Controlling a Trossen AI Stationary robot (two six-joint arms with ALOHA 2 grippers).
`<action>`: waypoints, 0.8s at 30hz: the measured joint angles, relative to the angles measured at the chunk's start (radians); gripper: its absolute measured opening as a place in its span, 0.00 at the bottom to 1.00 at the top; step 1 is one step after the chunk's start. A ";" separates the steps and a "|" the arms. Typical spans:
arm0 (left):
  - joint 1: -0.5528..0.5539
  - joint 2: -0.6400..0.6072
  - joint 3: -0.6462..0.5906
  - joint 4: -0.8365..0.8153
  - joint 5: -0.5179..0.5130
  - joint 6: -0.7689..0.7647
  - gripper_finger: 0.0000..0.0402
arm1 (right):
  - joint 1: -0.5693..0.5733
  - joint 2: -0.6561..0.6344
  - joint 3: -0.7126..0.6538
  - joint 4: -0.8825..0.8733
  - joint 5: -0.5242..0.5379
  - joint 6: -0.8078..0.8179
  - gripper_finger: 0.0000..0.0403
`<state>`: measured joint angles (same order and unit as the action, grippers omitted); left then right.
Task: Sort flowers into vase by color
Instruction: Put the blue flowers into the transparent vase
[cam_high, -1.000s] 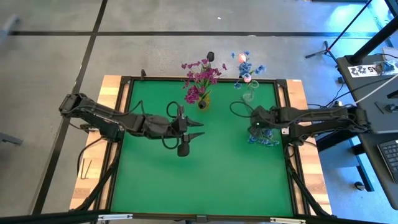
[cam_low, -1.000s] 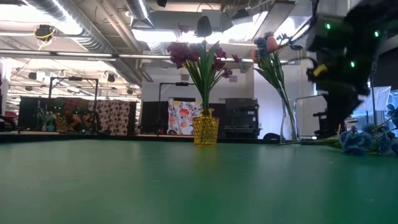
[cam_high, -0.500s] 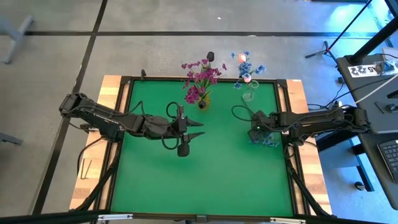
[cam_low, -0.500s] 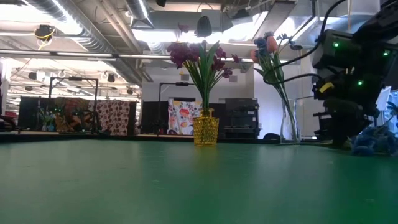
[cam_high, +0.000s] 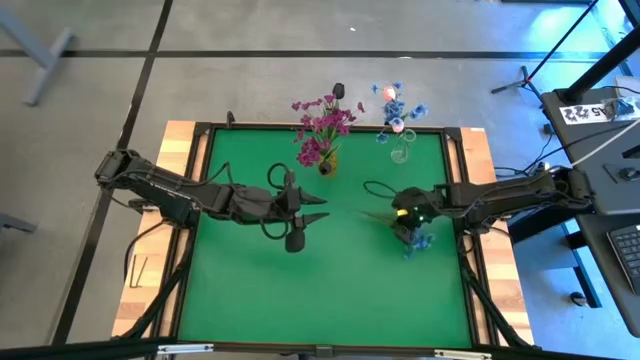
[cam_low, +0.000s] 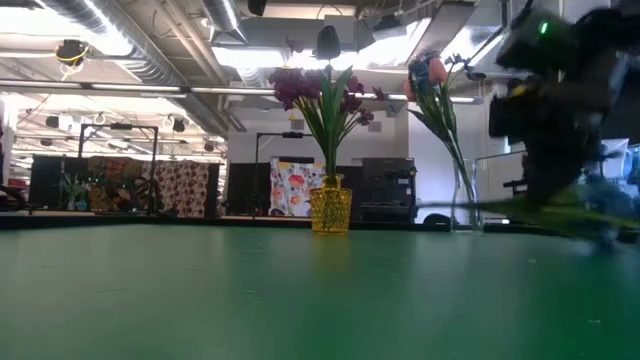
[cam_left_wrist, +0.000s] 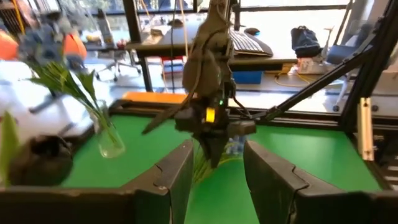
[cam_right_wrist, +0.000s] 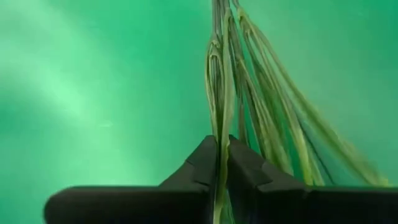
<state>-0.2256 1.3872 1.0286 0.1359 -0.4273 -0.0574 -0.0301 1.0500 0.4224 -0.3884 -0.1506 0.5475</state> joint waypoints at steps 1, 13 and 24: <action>0.000 0.000 0.000 -0.010 0.006 -0.022 0.34 | 0.025 0.000 0.017 -0.002 0.004 -0.003 0.07; 0.005 0.000 0.000 -0.133 0.253 -0.342 0.34 | 0.376 0.007 0.295 -0.058 0.371 -0.182 0.02; 0.013 0.000 0.000 -0.130 0.344 -0.409 0.34 | 0.548 0.189 0.466 -0.152 0.688 -0.428 0.03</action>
<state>-0.2131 1.3869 1.0286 0.0060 -0.0830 -0.4659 0.5176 1.2386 0.8884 -0.5408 0.5377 0.1196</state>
